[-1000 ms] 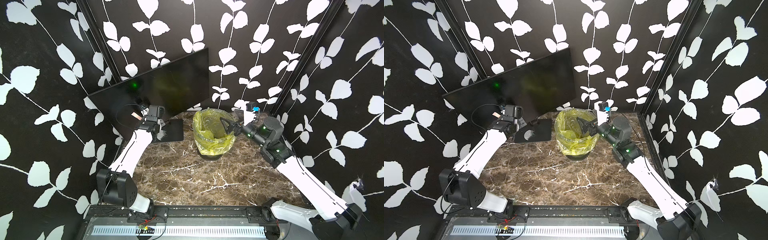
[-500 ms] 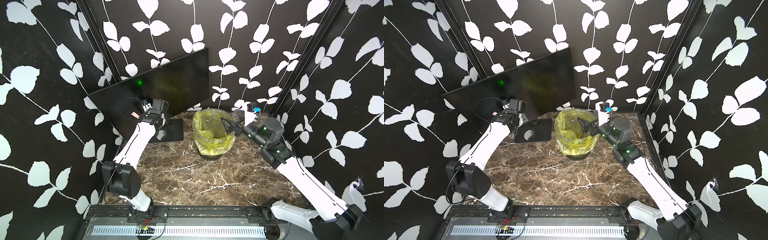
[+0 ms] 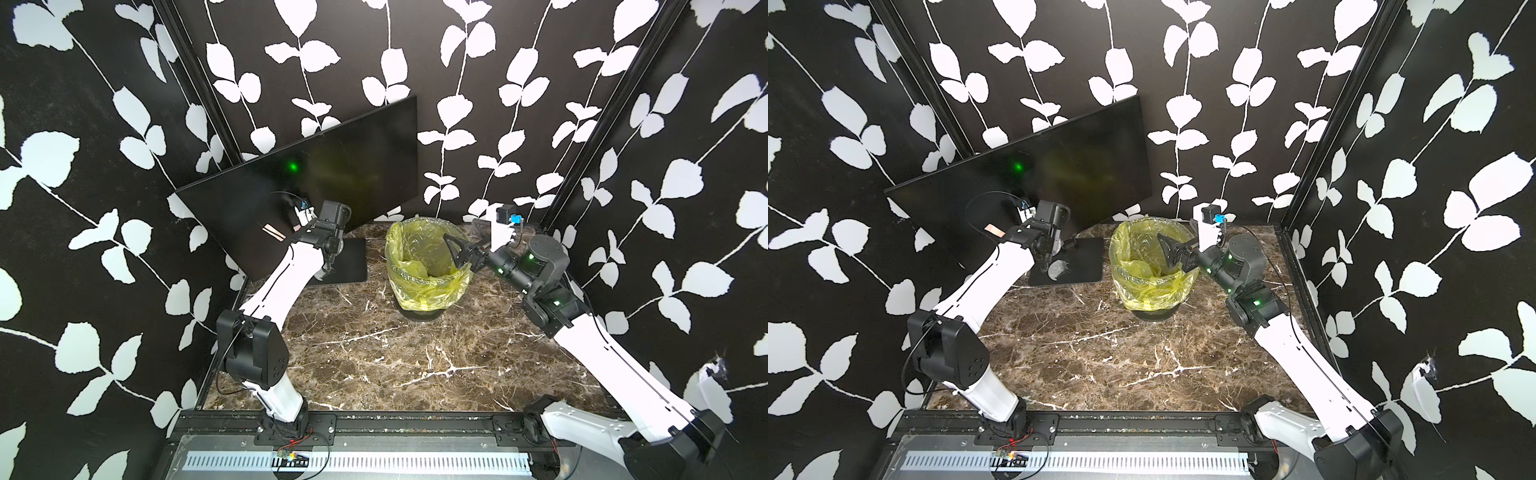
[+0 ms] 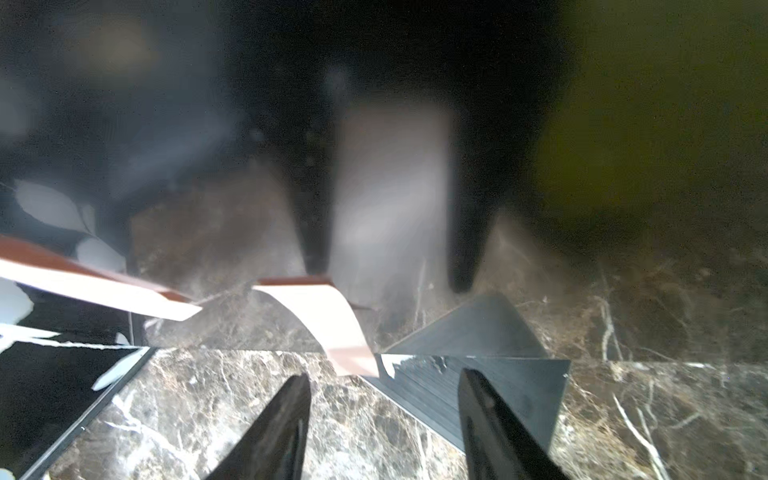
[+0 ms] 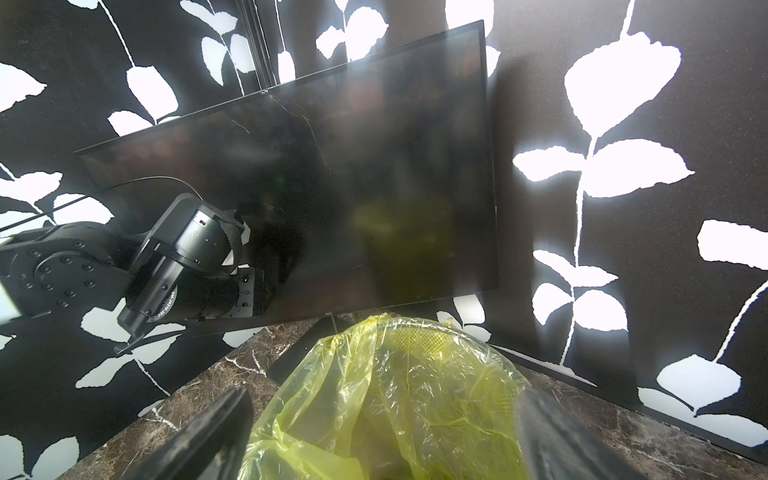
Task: Remove the sticky note from the monitor
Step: Tear off the sticky note from the monitor.
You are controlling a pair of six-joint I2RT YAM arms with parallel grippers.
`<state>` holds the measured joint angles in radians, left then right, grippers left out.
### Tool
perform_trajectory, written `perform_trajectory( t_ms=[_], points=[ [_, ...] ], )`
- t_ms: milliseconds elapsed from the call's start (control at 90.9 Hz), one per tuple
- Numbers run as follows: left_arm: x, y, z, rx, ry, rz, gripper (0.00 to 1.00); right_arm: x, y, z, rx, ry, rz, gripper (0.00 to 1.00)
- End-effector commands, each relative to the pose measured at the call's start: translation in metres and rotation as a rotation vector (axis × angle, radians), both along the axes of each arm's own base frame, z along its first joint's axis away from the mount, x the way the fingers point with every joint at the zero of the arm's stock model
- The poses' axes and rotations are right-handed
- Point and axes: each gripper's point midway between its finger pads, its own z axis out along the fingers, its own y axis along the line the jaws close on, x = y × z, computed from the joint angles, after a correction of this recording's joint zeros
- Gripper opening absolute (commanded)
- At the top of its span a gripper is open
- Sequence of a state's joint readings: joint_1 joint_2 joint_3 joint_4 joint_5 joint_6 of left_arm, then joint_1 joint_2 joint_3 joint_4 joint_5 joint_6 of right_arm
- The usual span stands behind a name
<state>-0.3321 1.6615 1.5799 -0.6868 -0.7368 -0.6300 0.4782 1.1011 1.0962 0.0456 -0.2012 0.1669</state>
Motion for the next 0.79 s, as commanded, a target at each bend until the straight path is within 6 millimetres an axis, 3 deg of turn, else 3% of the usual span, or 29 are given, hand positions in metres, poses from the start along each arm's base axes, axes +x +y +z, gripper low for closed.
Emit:
perform_trajectory(
  t_ms=[0,319,462,781],
  points=[
    [0.005,0.003,0.004,0.058,-0.028,0.002,0.55,-0.005,-0.006,0.014,0.030,-0.048,-0.009,1.00],
    [-0.010,0.011,-0.011,0.024,-0.016,0.064,0.53,-0.004,-0.007,0.013,0.027,-0.045,-0.012,1.00],
    [-0.008,0.012,-0.019,-0.012,-0.032,0.039,0.52,-0.004,-0.006,0.013,0.028,-0.044,-0.008,1.00],
    [-0.003,0.021,-0.006,0.003,-0.086,0.015,0.49,-0.005,-0.006,0.013,0.033,-0.042,-0.003,1.00]
  ],
)
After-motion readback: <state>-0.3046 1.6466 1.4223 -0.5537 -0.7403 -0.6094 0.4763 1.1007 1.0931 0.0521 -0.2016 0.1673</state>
